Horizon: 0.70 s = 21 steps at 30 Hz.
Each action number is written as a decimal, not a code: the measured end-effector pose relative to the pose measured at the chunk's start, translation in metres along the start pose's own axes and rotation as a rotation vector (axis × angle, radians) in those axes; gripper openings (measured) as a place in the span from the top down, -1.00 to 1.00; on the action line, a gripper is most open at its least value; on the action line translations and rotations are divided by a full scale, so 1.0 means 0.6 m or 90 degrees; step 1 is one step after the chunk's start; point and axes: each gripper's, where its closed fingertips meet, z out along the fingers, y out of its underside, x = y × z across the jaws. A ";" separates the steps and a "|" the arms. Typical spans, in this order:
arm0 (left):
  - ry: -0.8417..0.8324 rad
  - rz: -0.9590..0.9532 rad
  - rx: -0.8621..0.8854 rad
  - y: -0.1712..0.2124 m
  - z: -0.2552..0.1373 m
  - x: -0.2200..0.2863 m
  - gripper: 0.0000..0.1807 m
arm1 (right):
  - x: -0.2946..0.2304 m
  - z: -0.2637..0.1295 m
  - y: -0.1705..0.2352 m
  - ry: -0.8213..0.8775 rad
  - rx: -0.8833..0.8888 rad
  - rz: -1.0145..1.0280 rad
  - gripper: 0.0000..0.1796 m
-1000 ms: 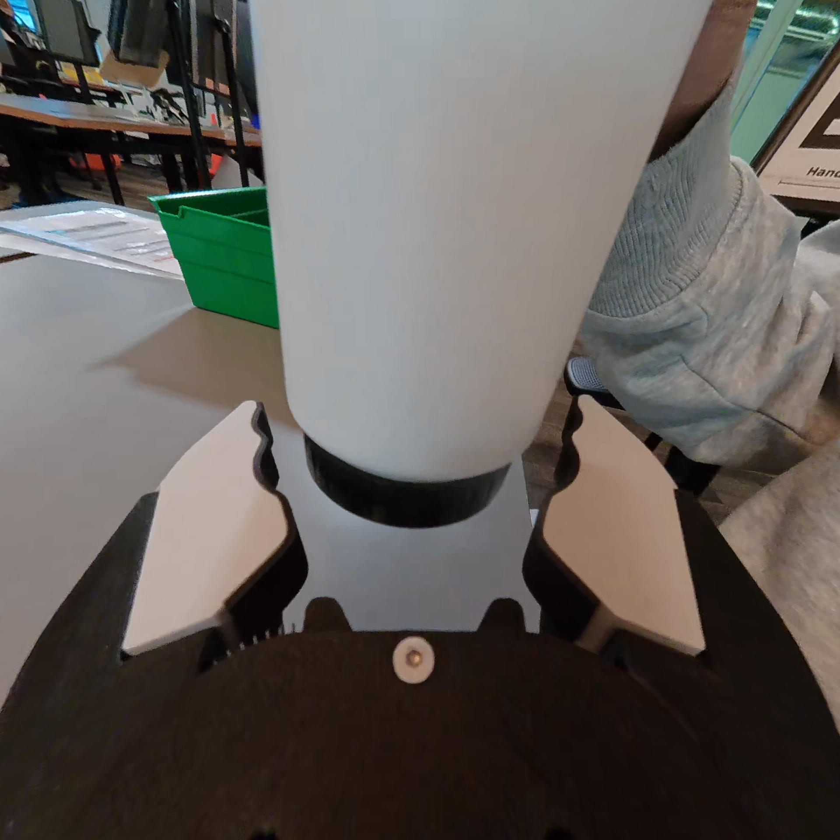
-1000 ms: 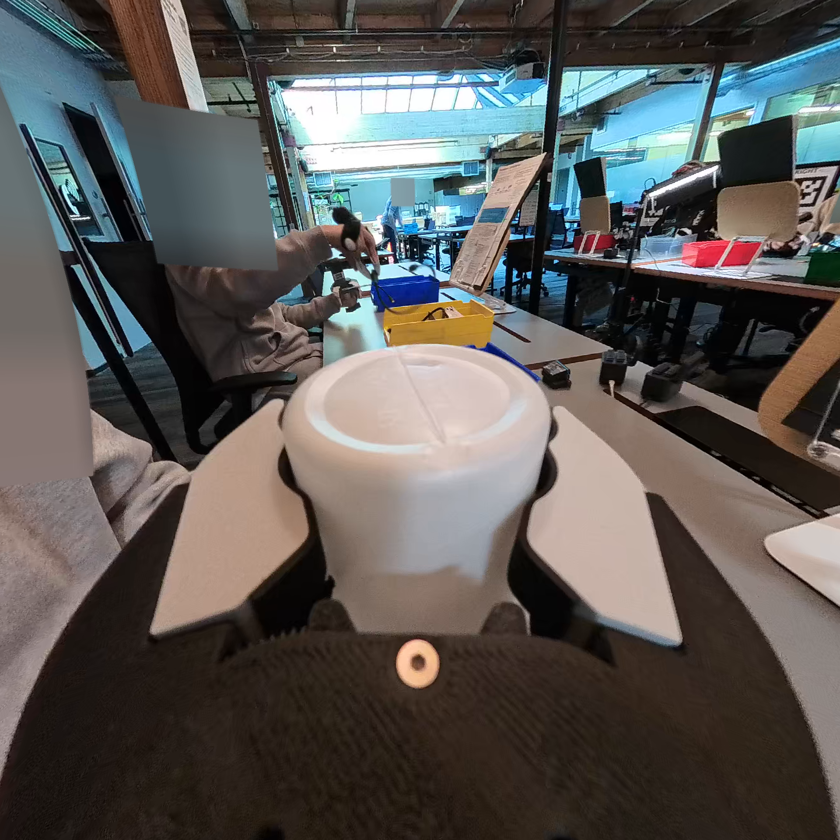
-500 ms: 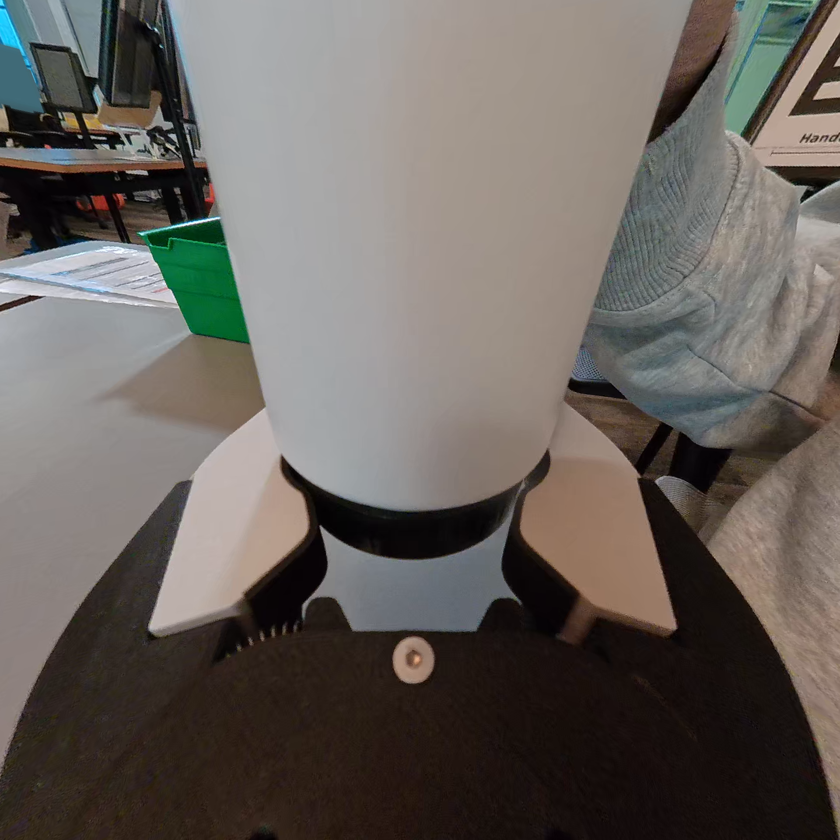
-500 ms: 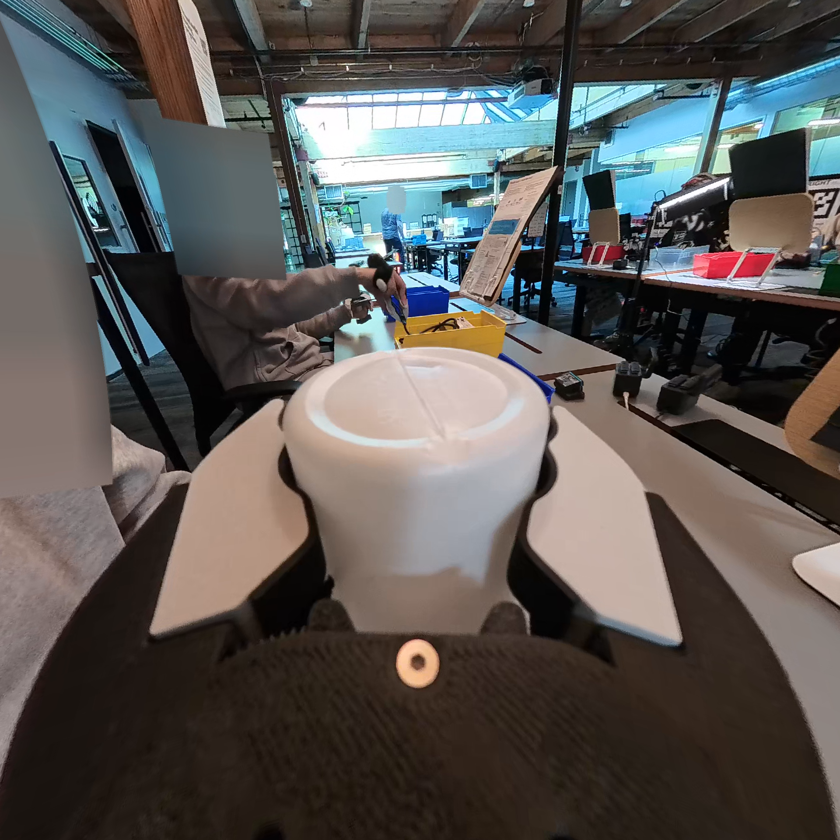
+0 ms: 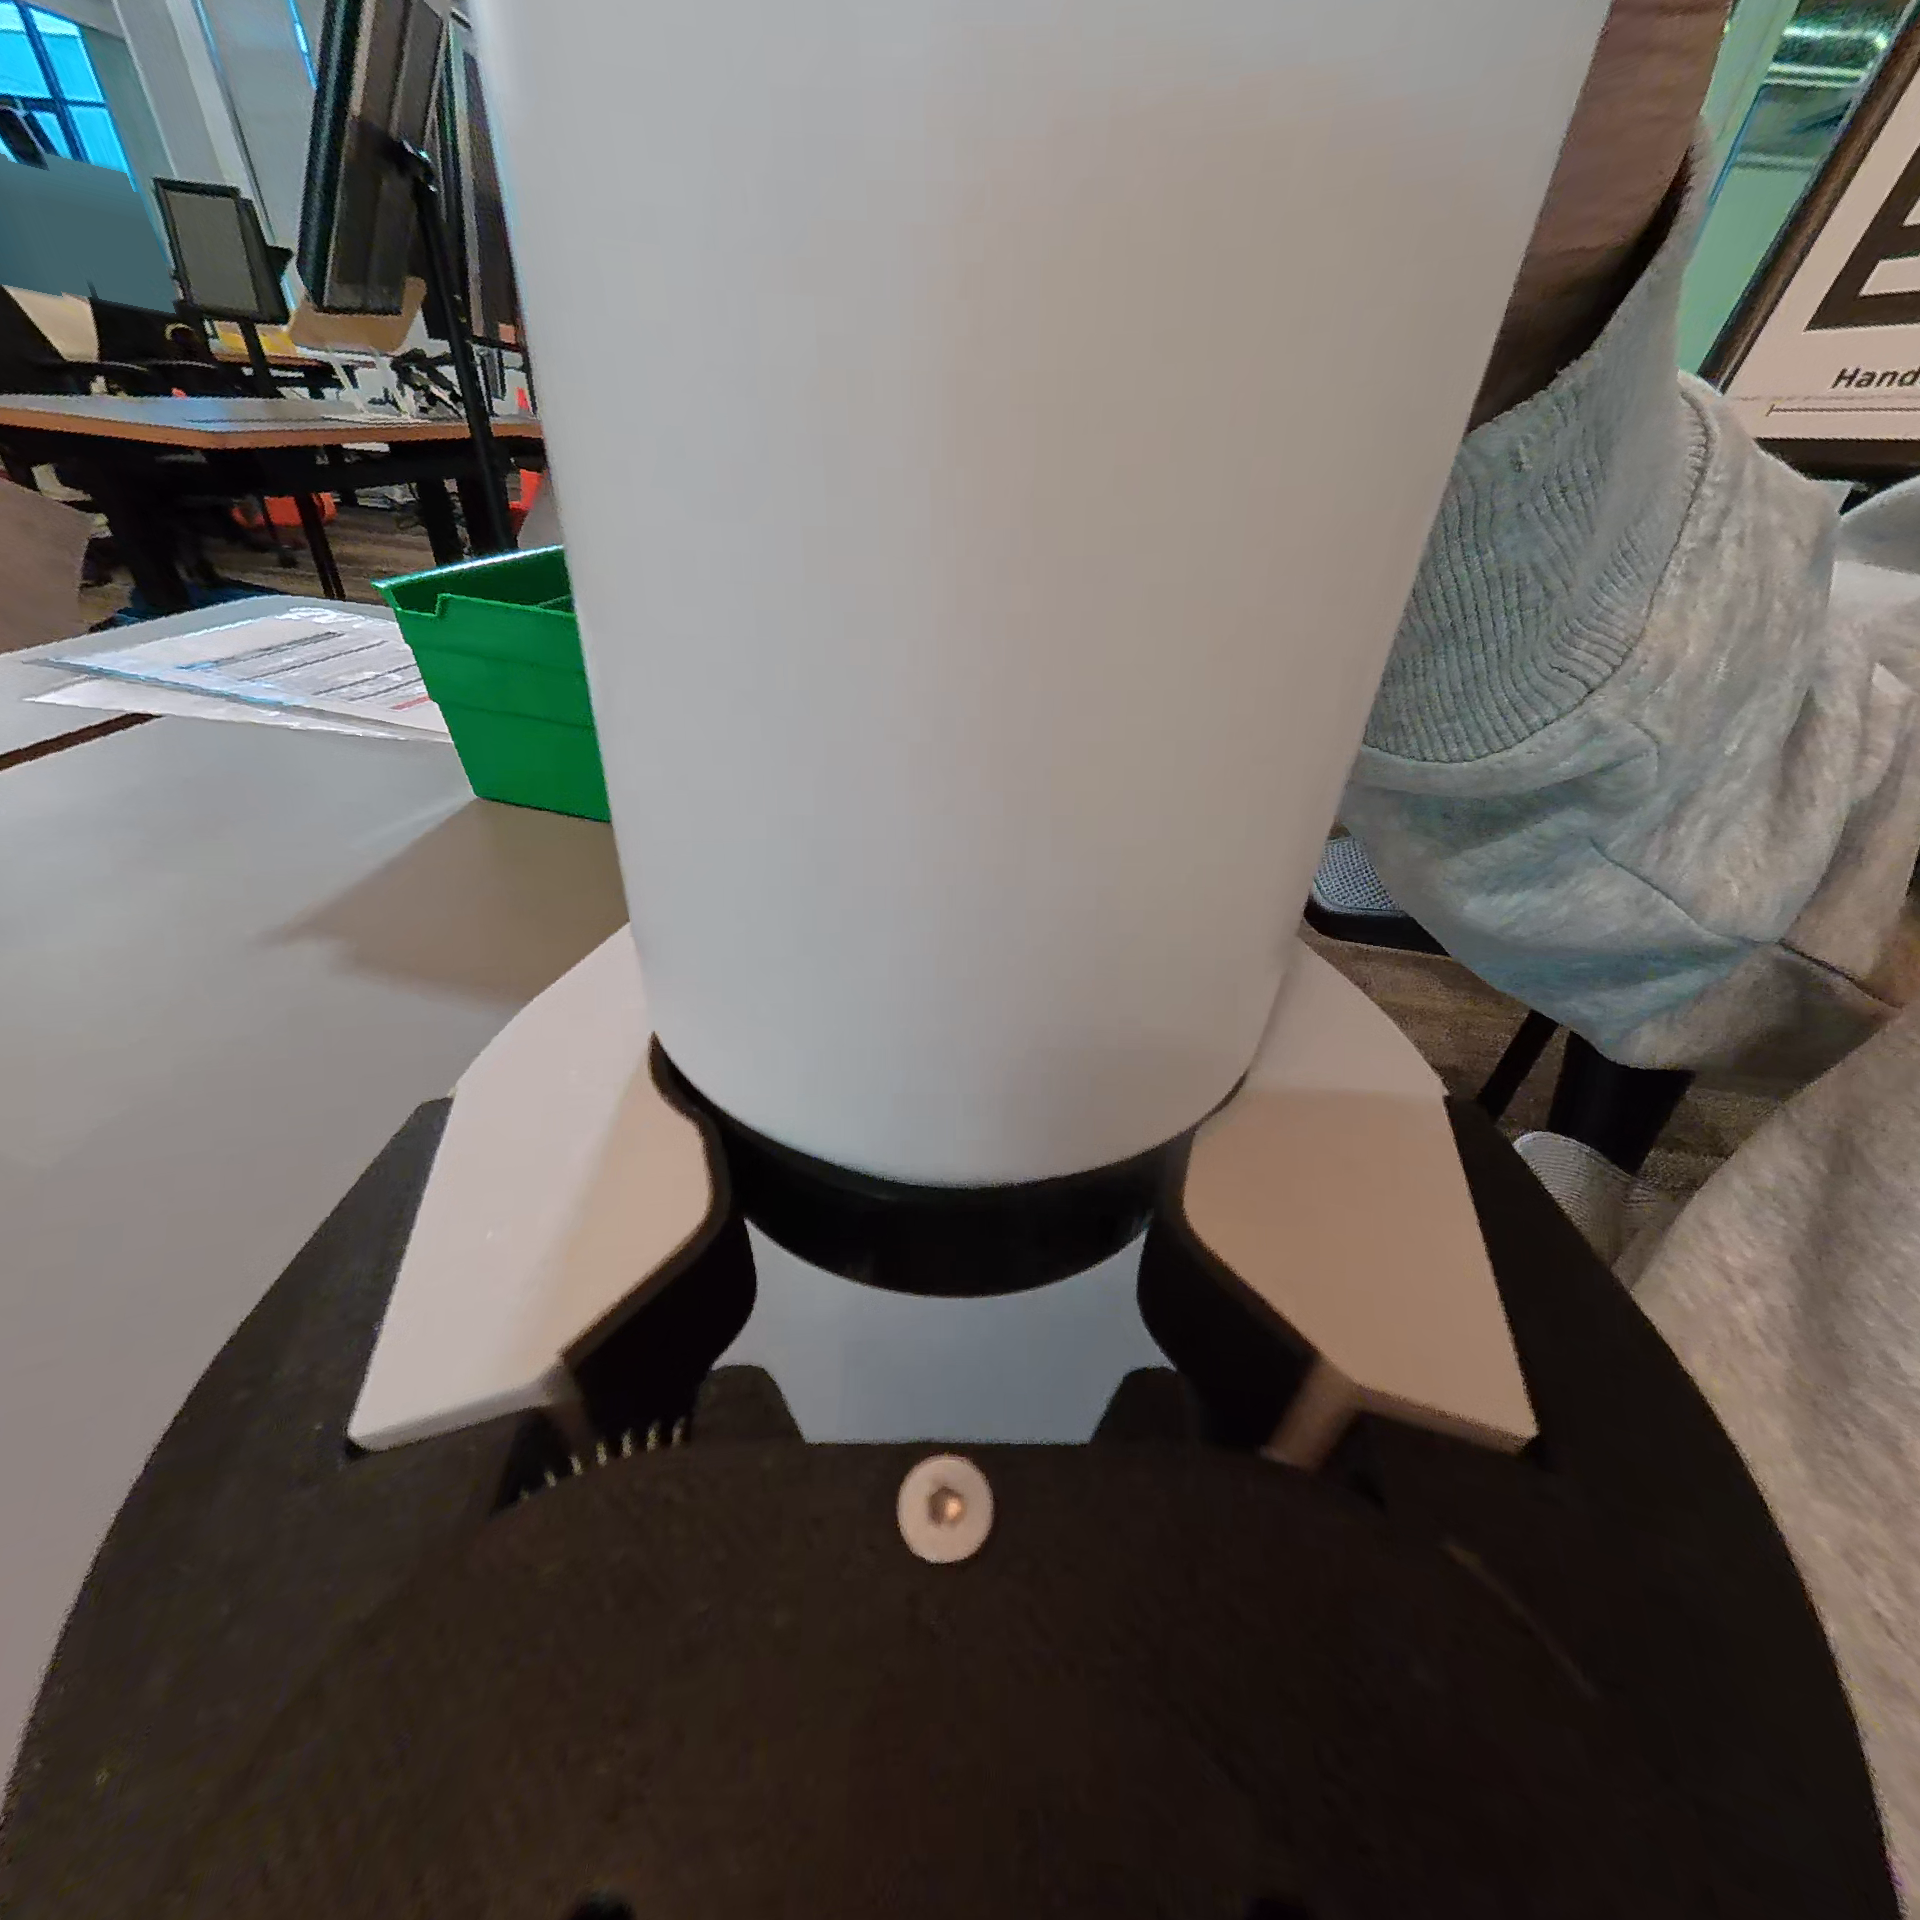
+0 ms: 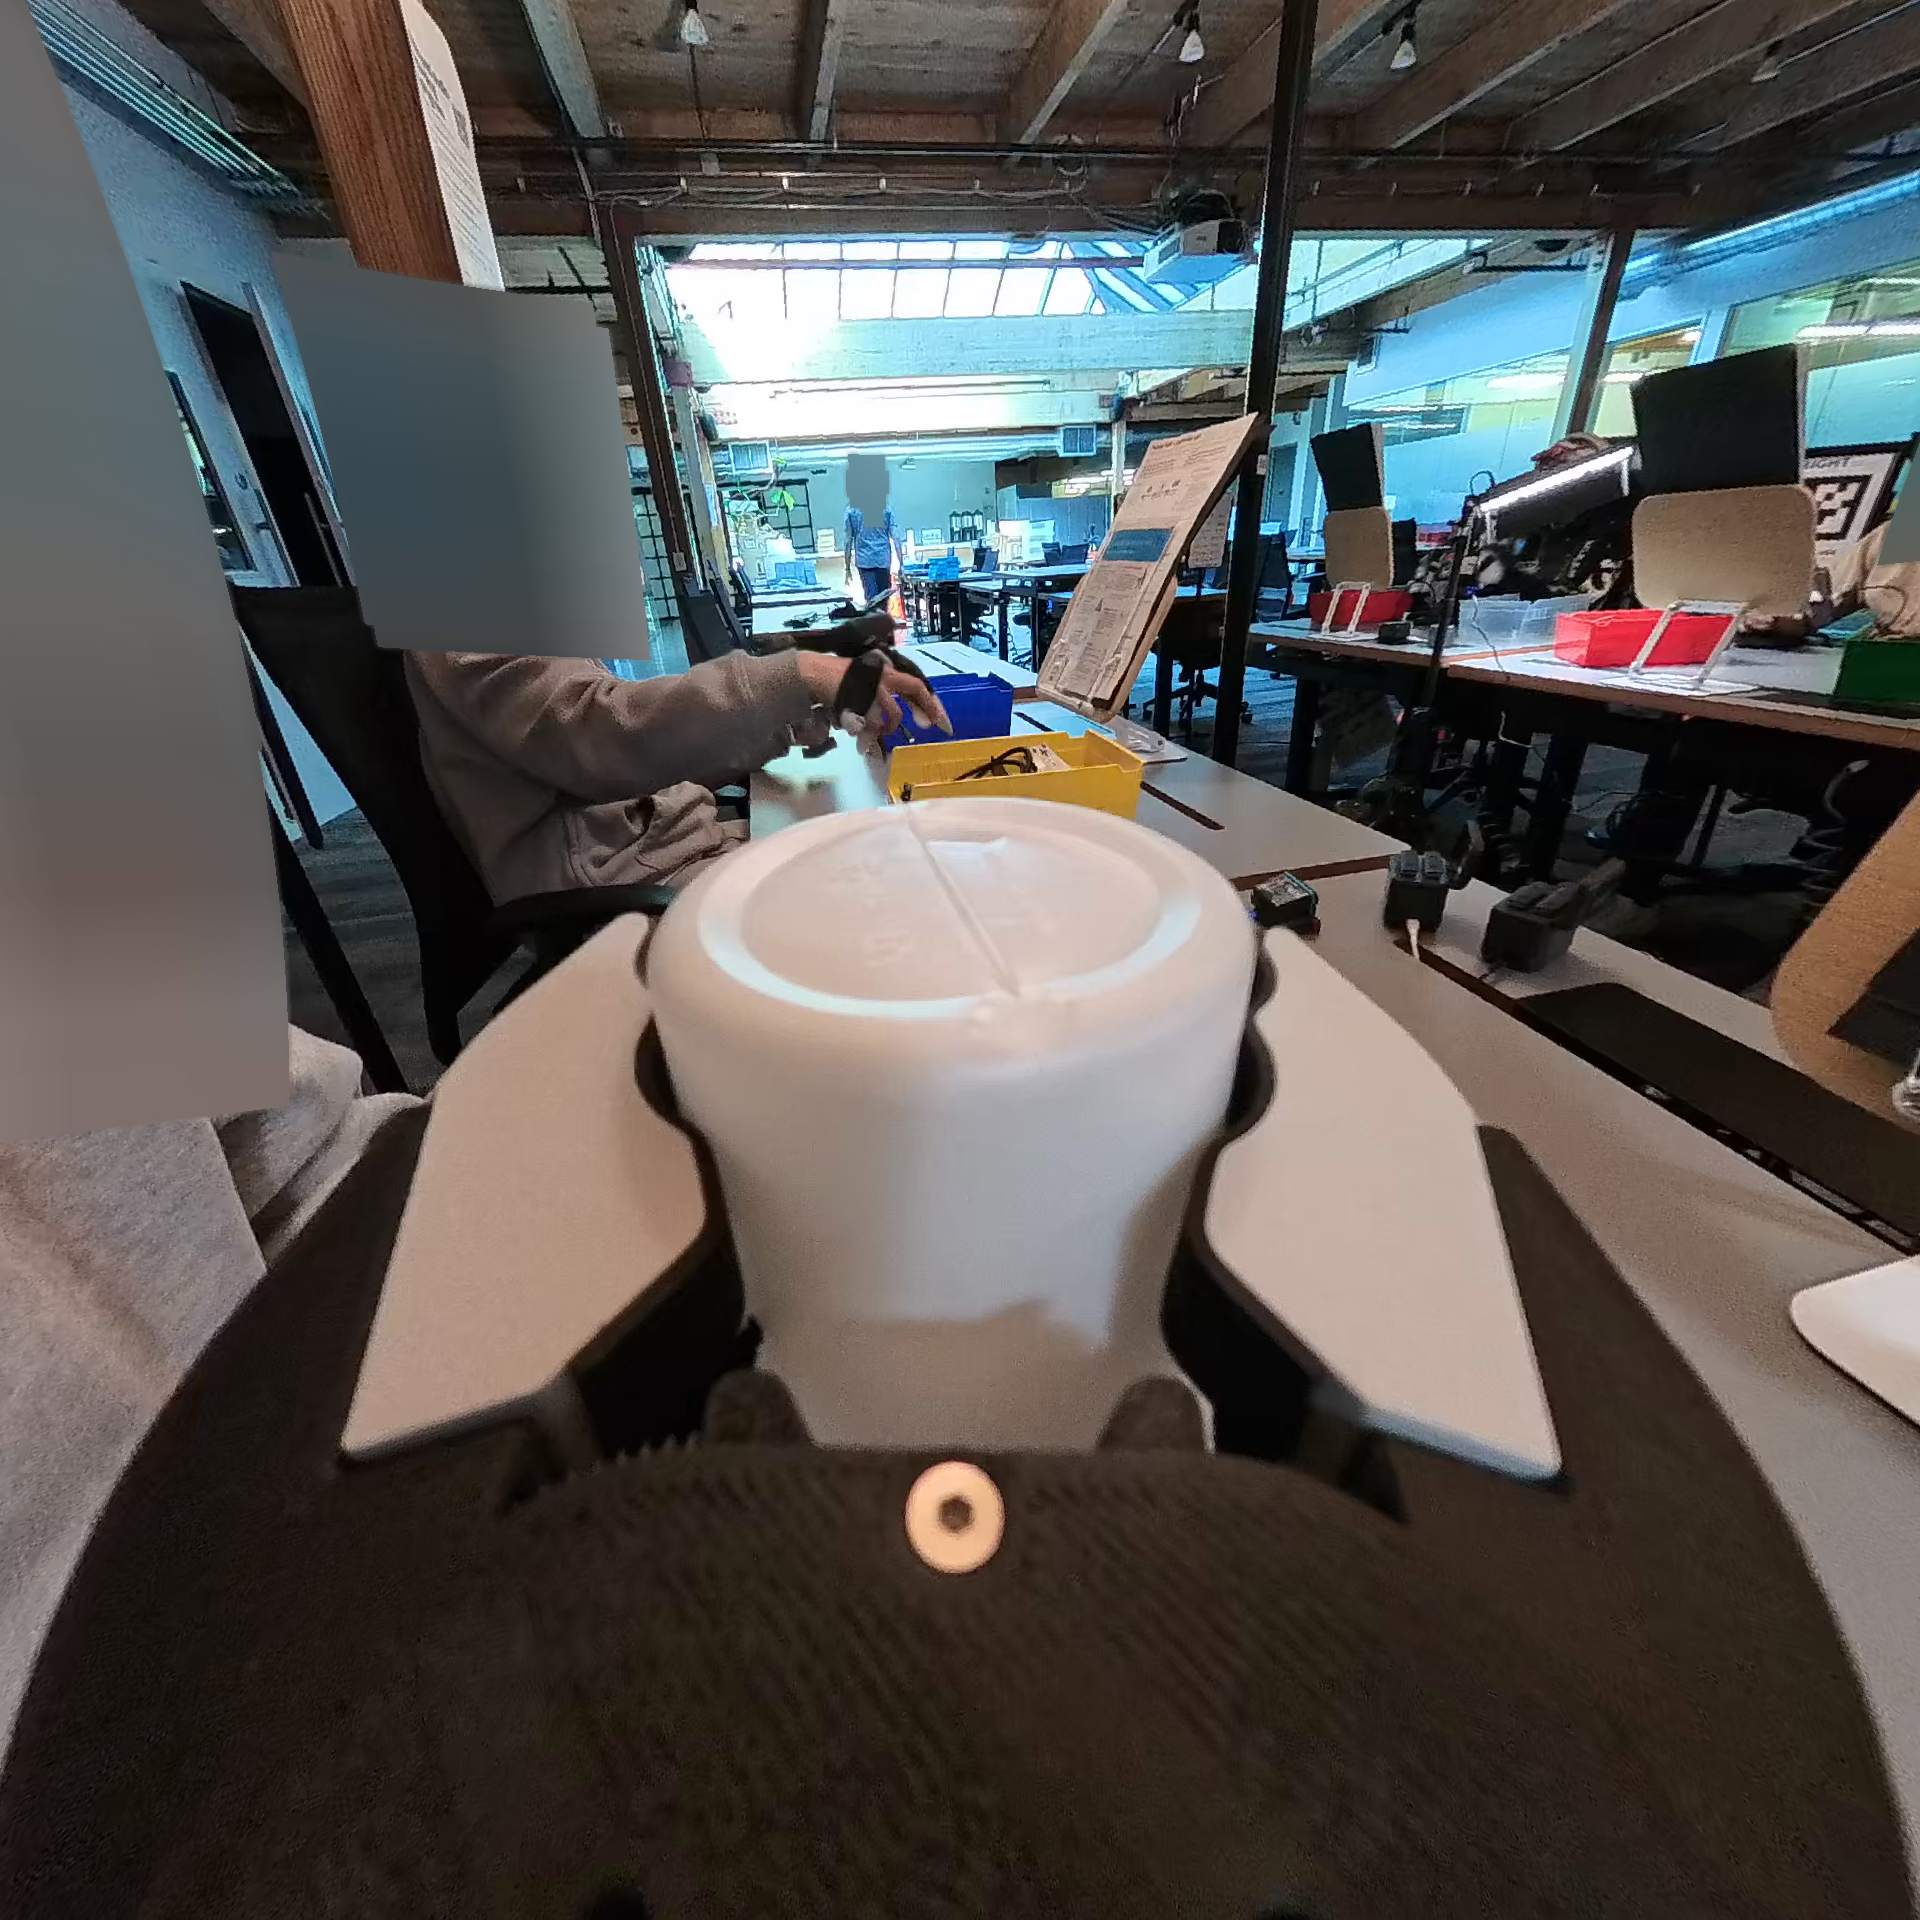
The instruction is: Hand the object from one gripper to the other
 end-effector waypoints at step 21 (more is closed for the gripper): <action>-0.047 -0.010 0.022 -0.013 -0.016 -0.031 -0.05 | 0.050 -0.067 -0.066 0.059 0.106 0.013 -0.46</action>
